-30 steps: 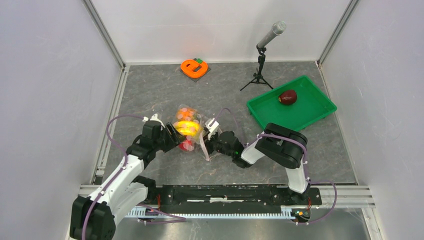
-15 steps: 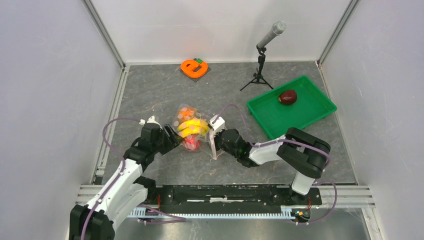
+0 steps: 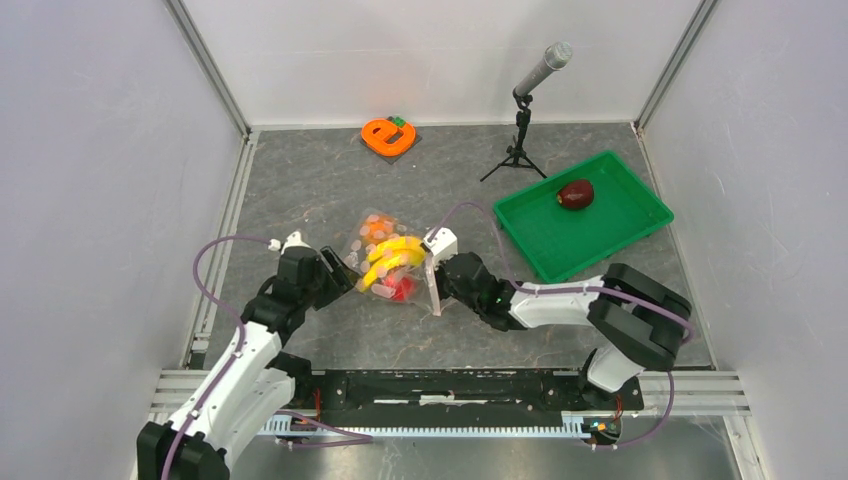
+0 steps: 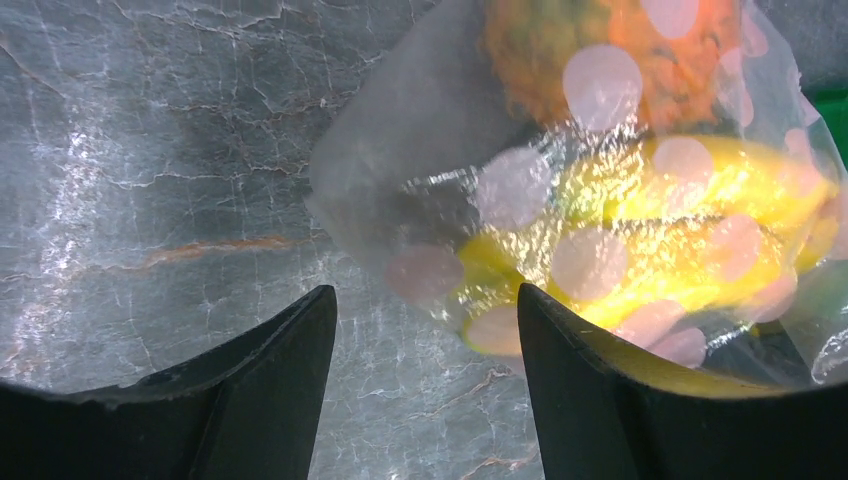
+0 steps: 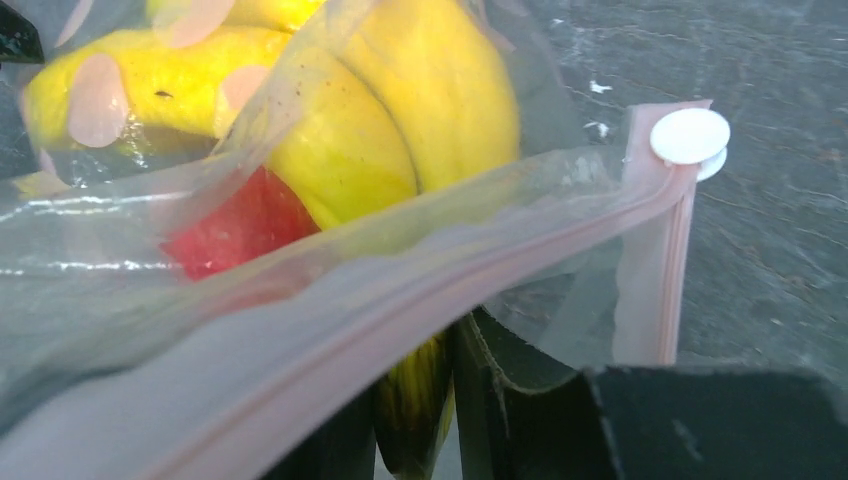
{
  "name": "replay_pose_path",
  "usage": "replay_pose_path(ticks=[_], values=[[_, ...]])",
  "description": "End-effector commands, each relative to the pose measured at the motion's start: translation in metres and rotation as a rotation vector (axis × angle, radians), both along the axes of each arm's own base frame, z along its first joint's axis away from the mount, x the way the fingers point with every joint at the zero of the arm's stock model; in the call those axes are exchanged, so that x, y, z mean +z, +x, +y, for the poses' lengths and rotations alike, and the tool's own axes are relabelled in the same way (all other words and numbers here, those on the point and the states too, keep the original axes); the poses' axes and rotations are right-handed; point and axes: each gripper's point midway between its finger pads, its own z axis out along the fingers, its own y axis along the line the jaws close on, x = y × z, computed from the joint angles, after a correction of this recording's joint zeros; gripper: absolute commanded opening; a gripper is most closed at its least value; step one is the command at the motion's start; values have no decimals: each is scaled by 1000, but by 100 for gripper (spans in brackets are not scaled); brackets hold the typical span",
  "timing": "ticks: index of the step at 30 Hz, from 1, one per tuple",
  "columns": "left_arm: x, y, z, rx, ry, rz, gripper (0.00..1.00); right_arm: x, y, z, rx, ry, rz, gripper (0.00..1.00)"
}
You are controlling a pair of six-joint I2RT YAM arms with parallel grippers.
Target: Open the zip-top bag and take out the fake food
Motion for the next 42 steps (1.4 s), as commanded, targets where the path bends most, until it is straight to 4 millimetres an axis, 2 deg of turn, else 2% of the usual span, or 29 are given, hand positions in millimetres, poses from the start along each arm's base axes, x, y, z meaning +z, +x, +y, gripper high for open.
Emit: replay_pose_path(ticks=[1, 6, 10, 14, 17, 20, 24, 29, 32, 34, 39, 40, 42], values=[[25, 13, 5, 19, 17, -62, 74, 25, 1, -13, -22, 29, -69, 10], [31, 16, 3, -12, 39, -65, 76, 34, 0, -24, -20, -9, -99, 10], [27, 23, -2, -52, 51, -52, 79, 35, -1, -27, -1, -9, -138, 10], [26, 35, -7, -85, 64, -39, 82, 26, -6, -23, 38, -3, -132, 10], [38, 47, -10, -106, 74, -63, 84, 21, -10, -19, 63, 10, -126, 9], [48, 57, -22, -182, 62, -91, 86, 15, -12, -20, 71, 9, -121, 8], [38, 60, -27, -257, 92, -37, 85, 12, -13, -17, 86, 14, -116, 8], [18, 54, -15, -258, 171, 45, 81, 14, -14, -17, 92, 17, -122, 8], [12, 52, -9, -239, 193, 73, 70, 15, -14, -17, 93, 16, -126, 8], [9, 51, -7, -228, 204, 84, 55, 18, -14, -18, 91, 18, -128, 8], [5, 50, -1, -207, 229, 105, 8, 25, -14, -26, 72, 17, -150, 8], [6, 50, 1, -202, 236, 105, 3, 26, -14, -28, 68, 15, -155, 8], [6, 49, 4, -191, 251, 107, 2, 30, -14, -33, 60, 11, -170, 8]])
